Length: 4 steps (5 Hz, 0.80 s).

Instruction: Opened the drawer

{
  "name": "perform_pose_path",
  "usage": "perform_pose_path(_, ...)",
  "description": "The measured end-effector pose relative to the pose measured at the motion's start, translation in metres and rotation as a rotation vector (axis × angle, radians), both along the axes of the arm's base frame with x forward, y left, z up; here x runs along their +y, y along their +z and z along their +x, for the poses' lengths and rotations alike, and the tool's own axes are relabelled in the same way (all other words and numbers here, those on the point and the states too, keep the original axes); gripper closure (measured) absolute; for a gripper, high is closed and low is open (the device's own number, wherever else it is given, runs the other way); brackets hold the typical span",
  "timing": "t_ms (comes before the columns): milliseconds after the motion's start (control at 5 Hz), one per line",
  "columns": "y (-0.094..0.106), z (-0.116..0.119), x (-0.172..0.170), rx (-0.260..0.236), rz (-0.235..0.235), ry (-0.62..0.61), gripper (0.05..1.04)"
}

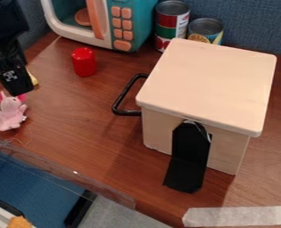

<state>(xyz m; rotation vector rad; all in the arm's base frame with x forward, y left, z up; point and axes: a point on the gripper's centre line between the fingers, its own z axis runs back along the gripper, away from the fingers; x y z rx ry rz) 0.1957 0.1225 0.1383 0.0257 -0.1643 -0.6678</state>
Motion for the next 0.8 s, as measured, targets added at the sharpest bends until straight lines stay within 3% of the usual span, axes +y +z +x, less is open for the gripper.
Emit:
perform_pose_path(200,-0.006,0.001,-0.002,0.009,-0.024,0.012,0.085)
perform_pose_path(400,-0.026,0.014,-0.016,-0.009,-0.155,0.119,0.085)
perform_pose_path(800,-0.041,0.041,-0.03,-0.081,-0.232,0.239,0.085)
